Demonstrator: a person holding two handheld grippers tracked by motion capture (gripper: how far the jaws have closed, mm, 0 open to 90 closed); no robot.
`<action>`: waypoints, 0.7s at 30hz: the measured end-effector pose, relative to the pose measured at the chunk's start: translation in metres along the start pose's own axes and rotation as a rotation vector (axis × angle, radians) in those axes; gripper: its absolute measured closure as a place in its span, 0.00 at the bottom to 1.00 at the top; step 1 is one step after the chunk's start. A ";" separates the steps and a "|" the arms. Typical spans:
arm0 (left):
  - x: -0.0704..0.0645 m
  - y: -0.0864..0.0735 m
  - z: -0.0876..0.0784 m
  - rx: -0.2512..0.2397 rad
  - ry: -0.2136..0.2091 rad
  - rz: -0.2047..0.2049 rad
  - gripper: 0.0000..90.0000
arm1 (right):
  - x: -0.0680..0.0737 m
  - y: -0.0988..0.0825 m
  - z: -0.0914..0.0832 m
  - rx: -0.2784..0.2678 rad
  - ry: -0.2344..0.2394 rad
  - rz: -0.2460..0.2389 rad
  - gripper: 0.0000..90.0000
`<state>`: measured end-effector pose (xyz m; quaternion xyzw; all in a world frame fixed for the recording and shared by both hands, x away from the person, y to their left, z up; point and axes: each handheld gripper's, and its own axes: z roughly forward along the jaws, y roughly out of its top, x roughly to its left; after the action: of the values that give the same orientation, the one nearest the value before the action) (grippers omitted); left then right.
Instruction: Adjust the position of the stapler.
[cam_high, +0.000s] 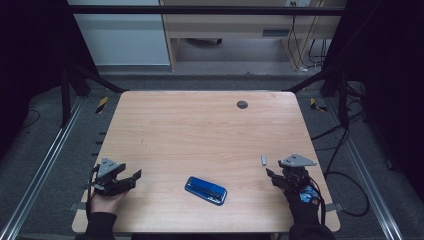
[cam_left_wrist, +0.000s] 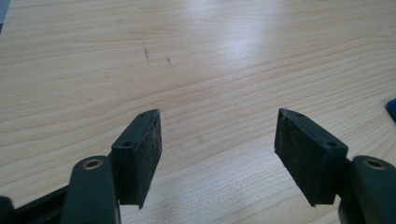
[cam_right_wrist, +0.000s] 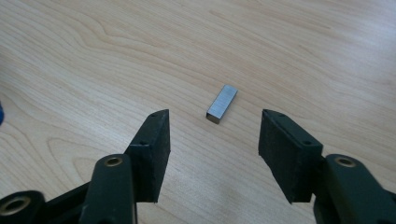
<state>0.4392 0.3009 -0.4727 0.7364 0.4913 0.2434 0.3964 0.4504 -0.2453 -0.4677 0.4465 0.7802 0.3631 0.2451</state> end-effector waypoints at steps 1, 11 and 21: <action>0.000 0.000 0.000 0.001 -0.003 0.000 0.35 | -0.001 0.000 0.000 -0.001 -0.012 -0.003 0.46; 0.000 -0.001 -0.001 0.000 -0.027 -0.012 0.36 | 0.001 0.003 -0.007 -0.052 -0.015 0.011 0.49; -0.001 0.000 0.002 0.013 -0.041 -0.004 0.36 | 0.006 0.005 -0.002 -0.033 0.011 0.020 0.51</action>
<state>0.4402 0.2993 -0.4742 0.7427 0.4862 0.2245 0.4021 0.4482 -0.2392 -0.4631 0.4479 0.7710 0.3810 0.2445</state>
